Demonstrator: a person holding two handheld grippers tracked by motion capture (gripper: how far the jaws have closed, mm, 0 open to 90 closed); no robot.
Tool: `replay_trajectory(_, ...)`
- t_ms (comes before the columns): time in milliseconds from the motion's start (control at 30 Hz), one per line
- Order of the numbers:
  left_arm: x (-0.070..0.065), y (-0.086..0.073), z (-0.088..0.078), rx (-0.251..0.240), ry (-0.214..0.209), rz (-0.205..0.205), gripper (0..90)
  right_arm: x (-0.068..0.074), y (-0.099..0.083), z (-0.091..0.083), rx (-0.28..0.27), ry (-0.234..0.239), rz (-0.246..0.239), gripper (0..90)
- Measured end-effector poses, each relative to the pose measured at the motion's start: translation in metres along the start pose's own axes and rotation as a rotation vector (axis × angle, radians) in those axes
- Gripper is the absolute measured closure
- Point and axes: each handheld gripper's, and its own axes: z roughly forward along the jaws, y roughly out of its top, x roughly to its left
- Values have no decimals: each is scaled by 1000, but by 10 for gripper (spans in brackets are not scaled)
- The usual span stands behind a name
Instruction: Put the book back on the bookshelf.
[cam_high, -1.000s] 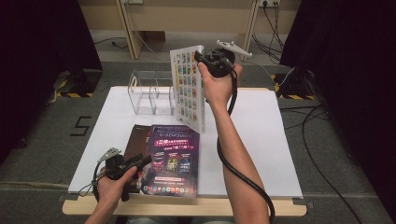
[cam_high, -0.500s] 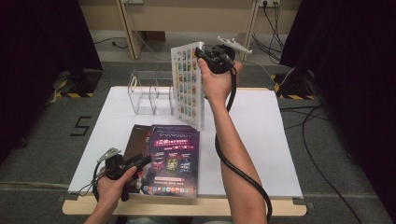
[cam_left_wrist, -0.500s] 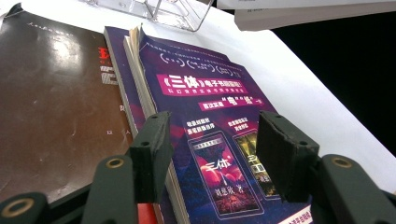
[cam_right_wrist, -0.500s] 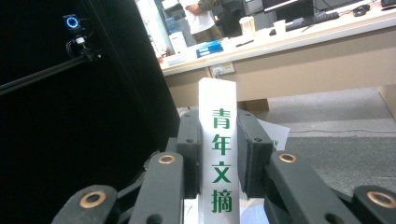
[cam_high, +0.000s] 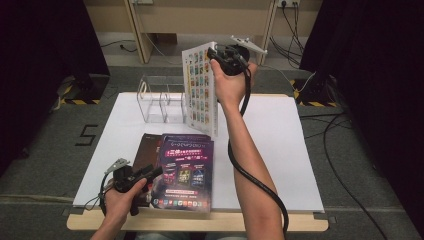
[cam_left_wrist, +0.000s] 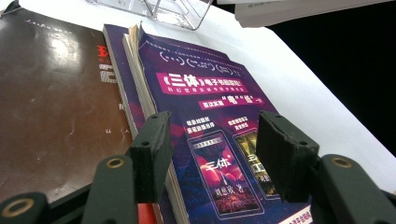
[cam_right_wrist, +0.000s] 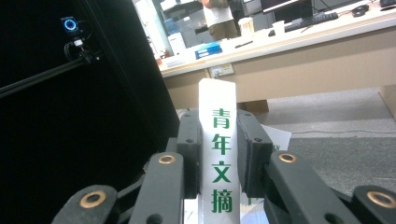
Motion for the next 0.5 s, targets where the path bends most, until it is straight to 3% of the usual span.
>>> replay_trajectory(333,1,1,0,-3,-1,-2,445,0,-2,11,4,-4,15,740)
replay_trajectory(500,2,0,1,3,-1,-3,445,8,-1,5,1,14,4,741)
